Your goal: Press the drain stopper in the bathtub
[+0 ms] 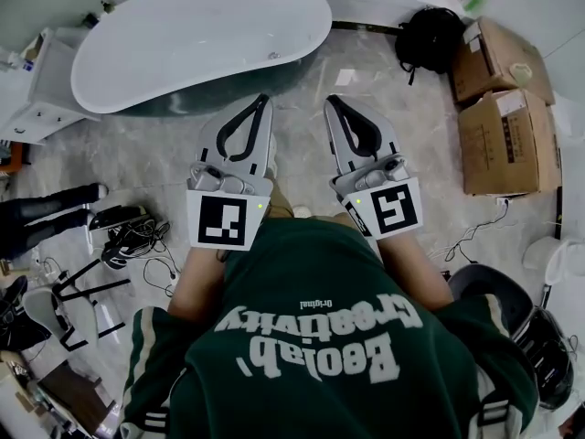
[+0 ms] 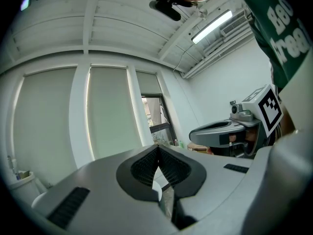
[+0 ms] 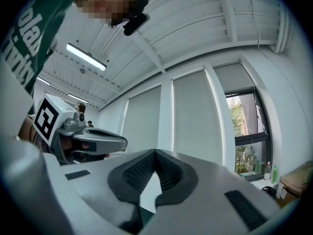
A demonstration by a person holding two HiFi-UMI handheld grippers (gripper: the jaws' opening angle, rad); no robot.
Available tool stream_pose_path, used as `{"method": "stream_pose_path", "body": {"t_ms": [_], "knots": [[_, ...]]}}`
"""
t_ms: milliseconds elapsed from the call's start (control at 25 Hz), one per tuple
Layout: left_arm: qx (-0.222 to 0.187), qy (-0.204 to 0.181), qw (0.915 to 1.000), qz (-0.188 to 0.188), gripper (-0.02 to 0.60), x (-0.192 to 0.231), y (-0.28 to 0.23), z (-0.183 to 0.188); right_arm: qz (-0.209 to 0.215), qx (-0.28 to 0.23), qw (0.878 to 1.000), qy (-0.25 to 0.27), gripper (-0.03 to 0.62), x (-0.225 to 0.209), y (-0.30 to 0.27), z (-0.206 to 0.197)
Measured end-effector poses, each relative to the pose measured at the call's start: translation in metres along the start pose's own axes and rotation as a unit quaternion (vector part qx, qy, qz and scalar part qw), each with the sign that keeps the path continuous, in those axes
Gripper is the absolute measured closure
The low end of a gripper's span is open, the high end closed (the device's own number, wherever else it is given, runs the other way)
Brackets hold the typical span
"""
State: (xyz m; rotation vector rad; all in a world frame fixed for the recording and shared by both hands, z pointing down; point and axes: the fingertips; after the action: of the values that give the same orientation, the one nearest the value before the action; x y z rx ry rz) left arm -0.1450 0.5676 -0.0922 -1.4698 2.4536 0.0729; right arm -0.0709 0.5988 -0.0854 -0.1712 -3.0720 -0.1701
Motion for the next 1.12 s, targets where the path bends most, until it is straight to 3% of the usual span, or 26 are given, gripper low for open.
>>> {"method": "stream_pose_path", "body": {"t_ms": [480,720,1120], "knots": [[0.0,0.012,0.9997,-0.02,0.574,0.031,-0.039,-0.033,-0.013,0.02,1.0,0.002,0.585,-0.013,-0.038,-0.035],[0.0,0.014,0.9996,-0.024,0.574,0.054,-0.099,-0.042,-0.031,0.027,0.999,-0.003,0.585,-0.061,-0.076,-0.052],[0.005,0.032,0.9983,-0.049,0.574,0.151,-0.155,-0.057,-0.038,0.046,0.998,-0.013,0.585,-0.066,-0.194,-0.058]]}}
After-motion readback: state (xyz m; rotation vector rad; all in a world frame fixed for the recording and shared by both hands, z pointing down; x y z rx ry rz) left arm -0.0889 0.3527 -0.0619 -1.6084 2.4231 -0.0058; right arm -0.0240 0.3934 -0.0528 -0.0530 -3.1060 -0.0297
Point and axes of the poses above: the fingertips, and each gripper's own axes: y backward along the fingers, x to its left, z out of its top, and after that the axes turned 7 degrees about -z, right-handed
